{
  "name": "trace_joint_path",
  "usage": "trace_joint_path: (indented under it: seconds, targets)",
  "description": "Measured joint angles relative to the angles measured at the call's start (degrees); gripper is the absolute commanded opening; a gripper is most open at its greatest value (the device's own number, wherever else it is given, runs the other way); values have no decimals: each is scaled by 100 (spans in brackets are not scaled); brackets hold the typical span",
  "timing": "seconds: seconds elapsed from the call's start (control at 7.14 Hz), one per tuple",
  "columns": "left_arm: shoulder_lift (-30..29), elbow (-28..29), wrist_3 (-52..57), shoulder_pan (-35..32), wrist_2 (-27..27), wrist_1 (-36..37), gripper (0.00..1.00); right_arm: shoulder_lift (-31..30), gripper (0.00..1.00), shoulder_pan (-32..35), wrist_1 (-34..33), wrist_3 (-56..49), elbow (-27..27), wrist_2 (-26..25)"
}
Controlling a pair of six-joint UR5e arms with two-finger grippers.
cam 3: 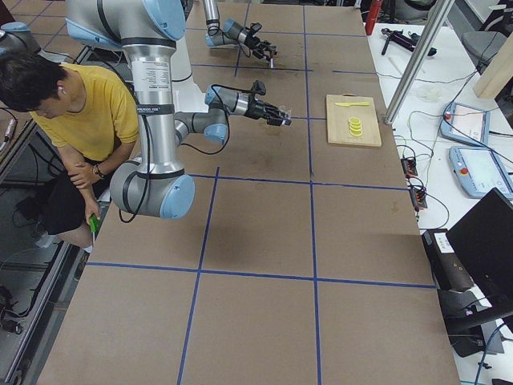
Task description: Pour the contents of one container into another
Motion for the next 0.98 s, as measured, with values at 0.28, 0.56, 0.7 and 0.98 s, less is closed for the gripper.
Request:
trace_joint_path:
  seconds: [0.28, 0.56, 0.7, 0.98]
  targets:
    - [24, -207, 0, -18, 2, -37, 100, 1, 0, 0, 0, 0, 3, 0]
    - [79, -426, 0, -58, 8, -52, 100, 7, 0, 0, 0, 0, 9, 0]
    - [101, -499, 7, -102, 13, -58, 100, 9, 0, 0, 0, 0, 10, 0]
    - [126, -705, 166, -245, 15, -62, 100, 10, 0, 5, 0, 0, 12, 0]
